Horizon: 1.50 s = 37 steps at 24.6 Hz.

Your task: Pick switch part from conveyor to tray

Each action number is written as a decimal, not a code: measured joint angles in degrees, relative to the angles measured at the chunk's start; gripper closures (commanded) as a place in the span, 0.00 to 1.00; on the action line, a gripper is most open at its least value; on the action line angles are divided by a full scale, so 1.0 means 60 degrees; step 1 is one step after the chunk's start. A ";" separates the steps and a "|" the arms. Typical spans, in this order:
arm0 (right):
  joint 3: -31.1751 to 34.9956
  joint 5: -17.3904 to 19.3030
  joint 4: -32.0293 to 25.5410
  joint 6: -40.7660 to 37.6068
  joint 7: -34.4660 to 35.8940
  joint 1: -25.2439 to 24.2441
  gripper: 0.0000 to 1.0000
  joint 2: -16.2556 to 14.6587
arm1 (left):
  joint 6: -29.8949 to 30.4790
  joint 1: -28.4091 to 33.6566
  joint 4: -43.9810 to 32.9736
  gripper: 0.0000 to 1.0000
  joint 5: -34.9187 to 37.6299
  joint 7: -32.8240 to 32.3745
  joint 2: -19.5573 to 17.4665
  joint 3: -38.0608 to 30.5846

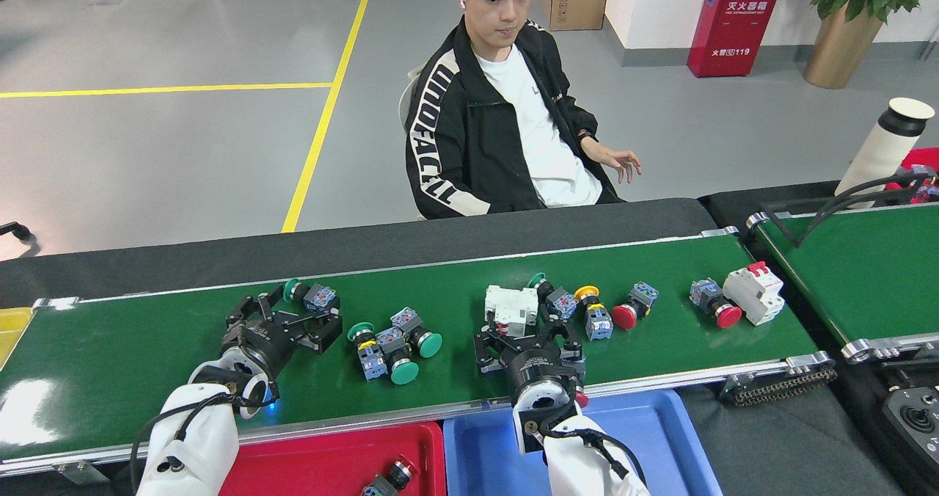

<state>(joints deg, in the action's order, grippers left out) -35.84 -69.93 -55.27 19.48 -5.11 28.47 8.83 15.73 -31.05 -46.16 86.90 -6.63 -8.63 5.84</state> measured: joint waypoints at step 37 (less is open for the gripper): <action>0.7334 0.2379 -0.6422 -1.0589 -0.0701 -0.7816 0.07 -0.4650 | 0.4835 0.8132 -0.8580 0.00 0.0088 0.1482 -0.1534 -0.1839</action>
<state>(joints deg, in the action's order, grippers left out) 8.17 -55.65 -93.80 -44.06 -9.31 -18.42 -19.07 44.75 17.74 -97.64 87.43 2.26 -17.83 -5.19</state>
